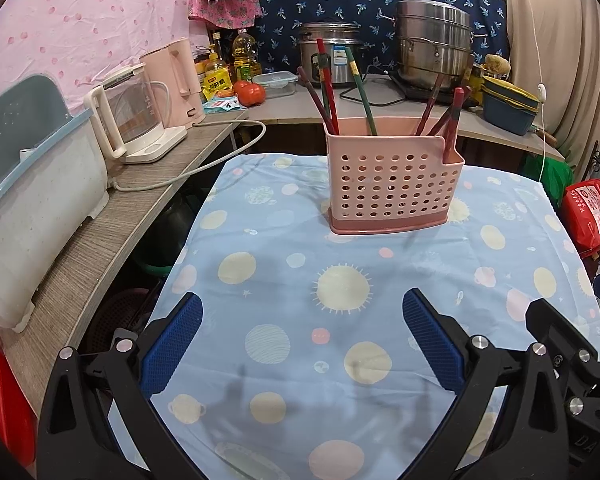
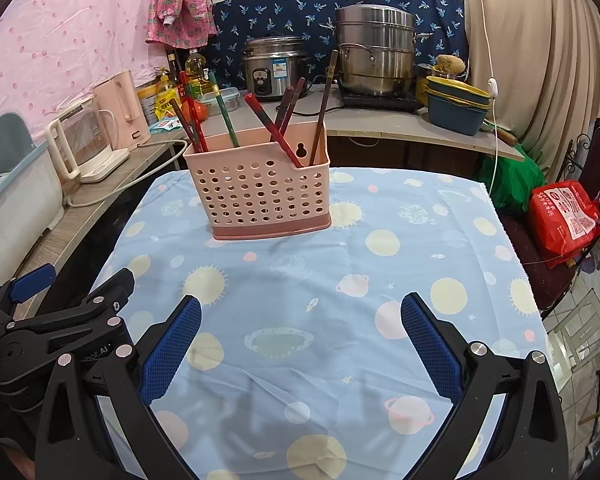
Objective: Organize utensils
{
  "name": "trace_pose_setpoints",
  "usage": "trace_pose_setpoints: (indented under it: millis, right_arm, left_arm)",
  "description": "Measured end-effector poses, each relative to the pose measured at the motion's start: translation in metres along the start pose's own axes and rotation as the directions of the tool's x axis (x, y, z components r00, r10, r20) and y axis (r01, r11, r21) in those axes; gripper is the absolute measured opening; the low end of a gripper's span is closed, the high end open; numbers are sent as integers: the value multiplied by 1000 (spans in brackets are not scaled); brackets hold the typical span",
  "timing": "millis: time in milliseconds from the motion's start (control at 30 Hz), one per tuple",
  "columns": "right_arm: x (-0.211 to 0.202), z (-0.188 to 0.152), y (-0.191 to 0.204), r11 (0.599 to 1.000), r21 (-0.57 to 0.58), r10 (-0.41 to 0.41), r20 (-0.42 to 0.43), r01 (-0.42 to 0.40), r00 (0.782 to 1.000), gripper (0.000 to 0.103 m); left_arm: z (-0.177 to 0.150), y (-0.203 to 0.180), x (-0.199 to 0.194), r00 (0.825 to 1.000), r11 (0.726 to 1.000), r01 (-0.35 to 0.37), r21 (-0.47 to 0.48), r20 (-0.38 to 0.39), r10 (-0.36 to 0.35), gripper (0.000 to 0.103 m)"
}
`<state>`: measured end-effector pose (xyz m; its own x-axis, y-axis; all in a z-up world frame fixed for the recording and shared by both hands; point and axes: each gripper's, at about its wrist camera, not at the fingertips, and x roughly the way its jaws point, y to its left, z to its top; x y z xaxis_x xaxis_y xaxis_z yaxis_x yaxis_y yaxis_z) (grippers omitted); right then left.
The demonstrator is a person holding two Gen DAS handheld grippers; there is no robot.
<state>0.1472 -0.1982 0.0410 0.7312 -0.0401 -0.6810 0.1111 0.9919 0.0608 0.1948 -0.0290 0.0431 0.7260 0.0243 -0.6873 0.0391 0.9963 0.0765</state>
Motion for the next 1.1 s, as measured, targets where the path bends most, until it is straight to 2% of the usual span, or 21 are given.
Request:
trace_pose_setpoints:
  millis: [1100]
  right_arm:
    - [0, -1, -1, 1000, -2, -15, 0, 15, 1000, 97]
  left_arm:
    - [0, -2, 2, 1000, 1000, 4, -5, -12, -4, 96]
